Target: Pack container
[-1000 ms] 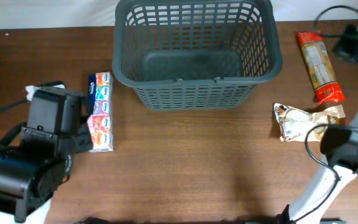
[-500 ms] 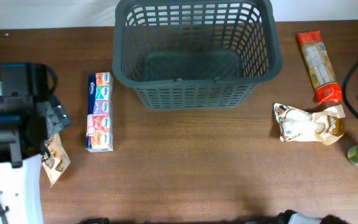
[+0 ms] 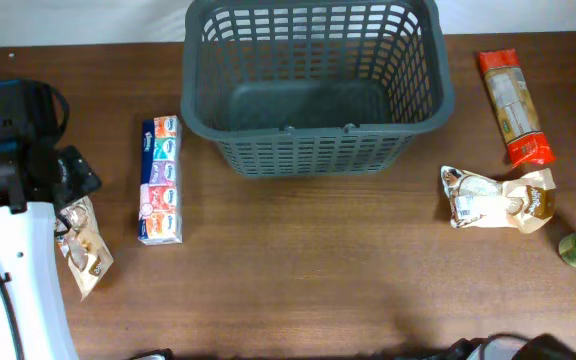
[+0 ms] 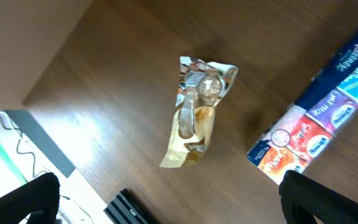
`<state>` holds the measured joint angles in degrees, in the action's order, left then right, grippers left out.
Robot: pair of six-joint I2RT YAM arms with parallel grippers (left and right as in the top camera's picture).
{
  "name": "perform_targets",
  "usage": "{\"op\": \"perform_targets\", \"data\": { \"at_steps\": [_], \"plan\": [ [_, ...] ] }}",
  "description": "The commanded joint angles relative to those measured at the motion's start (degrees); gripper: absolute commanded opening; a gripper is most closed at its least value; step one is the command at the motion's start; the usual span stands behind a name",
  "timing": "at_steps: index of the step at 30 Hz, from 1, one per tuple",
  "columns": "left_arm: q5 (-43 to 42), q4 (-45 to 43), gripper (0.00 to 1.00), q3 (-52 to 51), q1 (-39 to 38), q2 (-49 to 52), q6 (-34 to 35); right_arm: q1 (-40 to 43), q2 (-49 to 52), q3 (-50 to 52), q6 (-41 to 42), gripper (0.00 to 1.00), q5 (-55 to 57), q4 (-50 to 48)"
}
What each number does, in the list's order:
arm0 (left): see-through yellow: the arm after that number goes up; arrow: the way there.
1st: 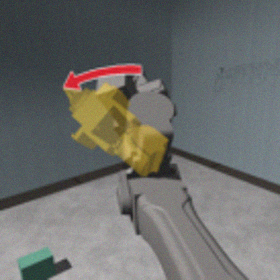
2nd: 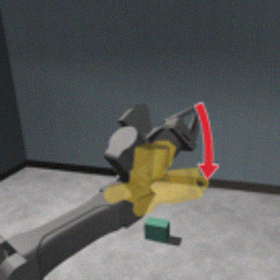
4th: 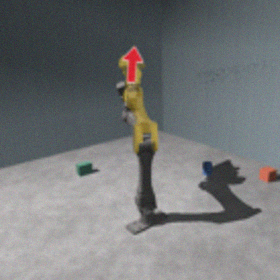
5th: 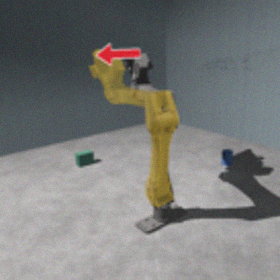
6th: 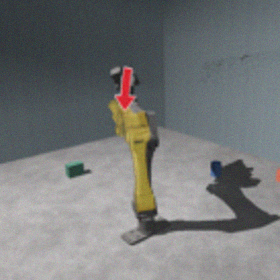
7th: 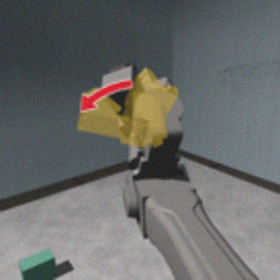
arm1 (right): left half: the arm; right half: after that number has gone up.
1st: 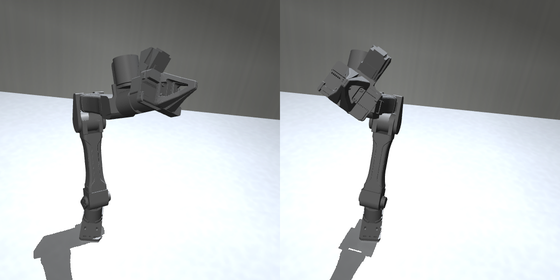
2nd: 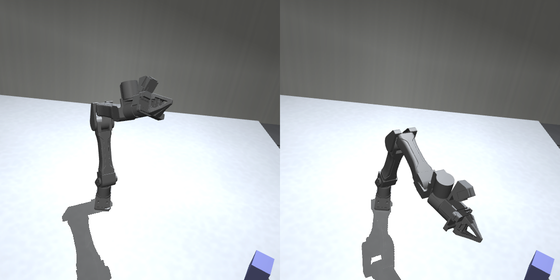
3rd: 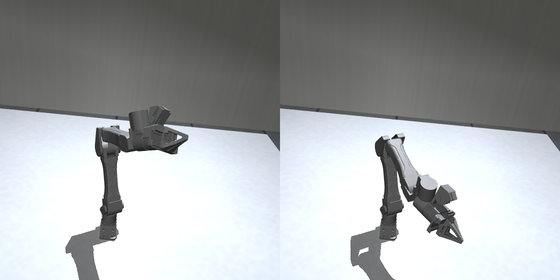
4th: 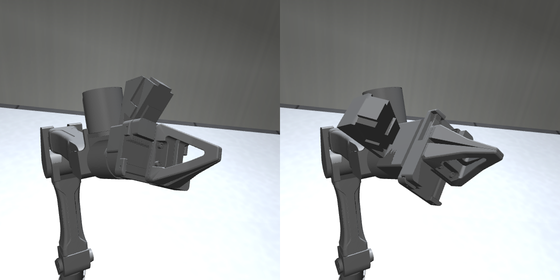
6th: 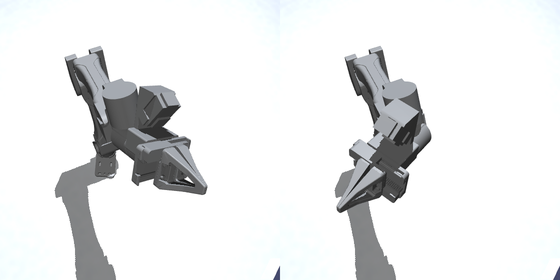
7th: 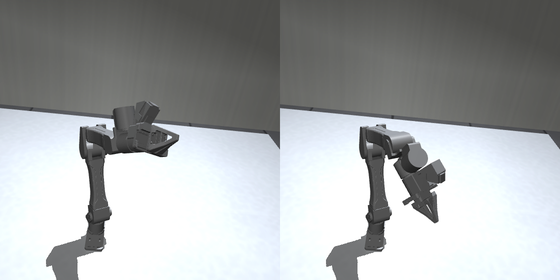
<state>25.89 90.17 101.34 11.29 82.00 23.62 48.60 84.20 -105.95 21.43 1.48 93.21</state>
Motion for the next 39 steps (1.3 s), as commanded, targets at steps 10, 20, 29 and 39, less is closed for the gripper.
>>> {"op": "perform_targets", "data": {
  "at_steps": [10,20,29,39],
  "plan": [
    [-2.2,-0.1,1.0,0.0,0.3,0.2,0.1,11.3,4.3,6.0,12.1,0.99,0.5,-3.7],
    [-2.8,1.0,0.99,0.0,0.3,0.2,0.1,9.9,5.2,10.6,12.1,0.99,0.0,-8.9],
    [-2.8,1.0,1.0,0.0,0.3,0.2,0.1,8.9,9.5,19.1,12.1,0.99,-1.6,-18.2],
    [-2.8,1.0,1.0,0.0,0.3,0.2,0.1,3.0,18.2,19.3,16.2,0.99,-0.8,-24.0]
  ]
}}
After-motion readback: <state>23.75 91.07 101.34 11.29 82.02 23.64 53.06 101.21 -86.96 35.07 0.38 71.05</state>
